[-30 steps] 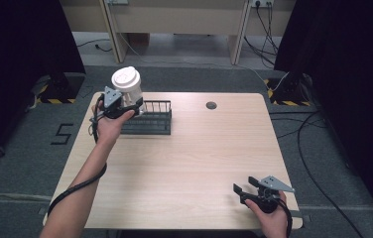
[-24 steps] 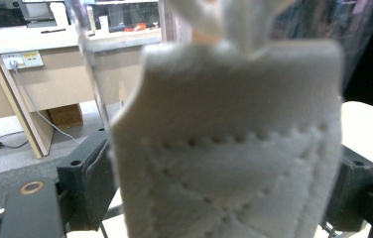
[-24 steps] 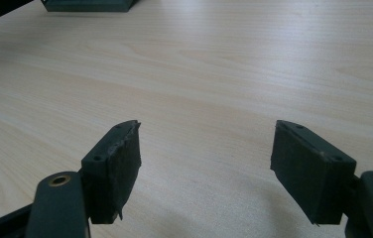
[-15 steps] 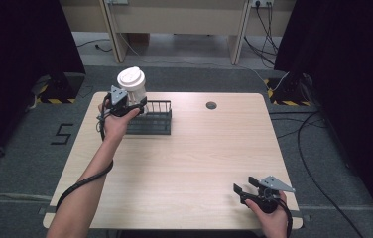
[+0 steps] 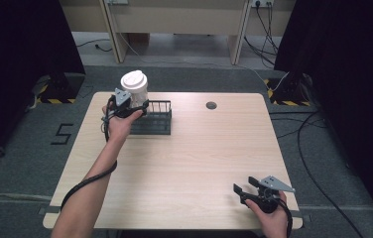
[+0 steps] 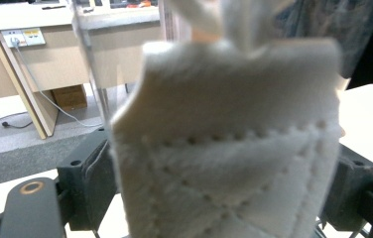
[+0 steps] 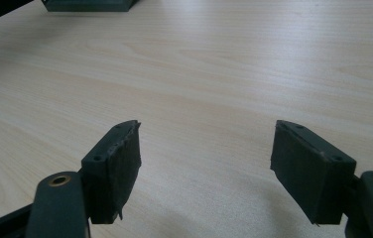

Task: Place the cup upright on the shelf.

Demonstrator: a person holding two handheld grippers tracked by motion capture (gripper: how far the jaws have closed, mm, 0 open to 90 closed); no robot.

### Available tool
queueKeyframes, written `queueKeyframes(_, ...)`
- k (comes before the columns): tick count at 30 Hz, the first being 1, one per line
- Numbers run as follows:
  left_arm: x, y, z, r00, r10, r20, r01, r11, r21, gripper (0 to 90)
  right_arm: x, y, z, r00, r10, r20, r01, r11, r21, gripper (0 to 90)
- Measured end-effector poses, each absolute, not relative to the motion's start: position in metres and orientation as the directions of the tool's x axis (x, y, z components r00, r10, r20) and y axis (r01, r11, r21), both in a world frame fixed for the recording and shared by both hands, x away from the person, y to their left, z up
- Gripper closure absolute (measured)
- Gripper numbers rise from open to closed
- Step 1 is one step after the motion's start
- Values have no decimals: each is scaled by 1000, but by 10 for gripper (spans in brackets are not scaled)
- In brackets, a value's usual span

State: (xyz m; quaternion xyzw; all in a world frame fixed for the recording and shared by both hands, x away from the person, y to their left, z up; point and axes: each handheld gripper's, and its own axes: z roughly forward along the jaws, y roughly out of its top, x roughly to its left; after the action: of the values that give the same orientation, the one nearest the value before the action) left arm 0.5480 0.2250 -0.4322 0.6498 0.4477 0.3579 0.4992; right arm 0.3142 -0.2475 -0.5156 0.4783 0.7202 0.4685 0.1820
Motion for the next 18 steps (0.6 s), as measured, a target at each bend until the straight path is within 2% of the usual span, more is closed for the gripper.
queueKeyframes(18, 551, 221, -445, 332, 943, 6, 259, -98, 961, 174, 314, -248, -516, -477, 859, 185, 517, 105, 849, 281)
